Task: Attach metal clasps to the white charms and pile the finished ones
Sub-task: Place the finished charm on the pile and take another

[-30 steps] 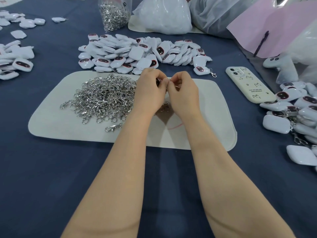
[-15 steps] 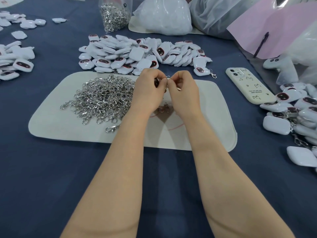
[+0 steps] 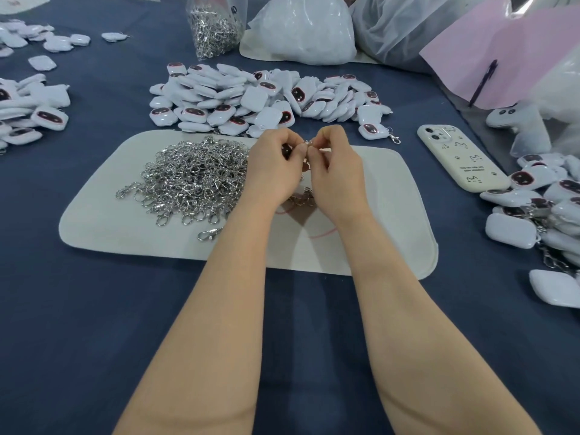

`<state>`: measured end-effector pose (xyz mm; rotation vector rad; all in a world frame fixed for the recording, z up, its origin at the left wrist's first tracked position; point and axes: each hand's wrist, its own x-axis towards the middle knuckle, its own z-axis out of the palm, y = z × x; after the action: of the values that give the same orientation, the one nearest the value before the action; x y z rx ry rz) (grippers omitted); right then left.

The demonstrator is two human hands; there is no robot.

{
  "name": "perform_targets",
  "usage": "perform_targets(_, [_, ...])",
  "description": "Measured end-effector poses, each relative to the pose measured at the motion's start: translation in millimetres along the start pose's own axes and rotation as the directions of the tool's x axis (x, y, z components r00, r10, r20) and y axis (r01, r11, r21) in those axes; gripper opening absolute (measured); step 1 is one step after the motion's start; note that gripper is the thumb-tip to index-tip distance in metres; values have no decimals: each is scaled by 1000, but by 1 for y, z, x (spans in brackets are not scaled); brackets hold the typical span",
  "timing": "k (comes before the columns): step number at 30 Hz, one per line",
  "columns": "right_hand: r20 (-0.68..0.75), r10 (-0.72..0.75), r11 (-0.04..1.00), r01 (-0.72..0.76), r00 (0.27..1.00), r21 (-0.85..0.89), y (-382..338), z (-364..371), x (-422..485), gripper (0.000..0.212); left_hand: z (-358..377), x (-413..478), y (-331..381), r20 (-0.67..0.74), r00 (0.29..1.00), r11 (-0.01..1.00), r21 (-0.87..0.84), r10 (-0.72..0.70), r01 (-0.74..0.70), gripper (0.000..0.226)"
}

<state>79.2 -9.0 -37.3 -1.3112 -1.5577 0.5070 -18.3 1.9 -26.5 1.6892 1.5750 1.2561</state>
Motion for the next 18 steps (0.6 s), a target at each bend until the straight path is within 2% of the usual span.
perform_targets(4, [-6,-58,997,57,998,-60,-1,-1,-1,7,-2,0,1,34,999,997,-64,-37,39,15])
perform_targets(7, [-24,-68,995,66,997,-69,0,0,-1,6,-2,0,1,41,998,995,-86,-55,59,10])
perform_targets(11, [-48,-4,999,2,999,-42,2,-1,0,11,-4,-2,3,87,993,982,-165,-75,88,8])
perform_targets(15, [-59,68,997,-70,996,-34,6,-2,1,10,-8,-3,5,87,988,937,-315,-129,150,25])
perform_targets(18, [-49,89,996,-90,995,-27,6,-2,0,9,-8,-6,7,127,984,924,-348,-122,160,29])
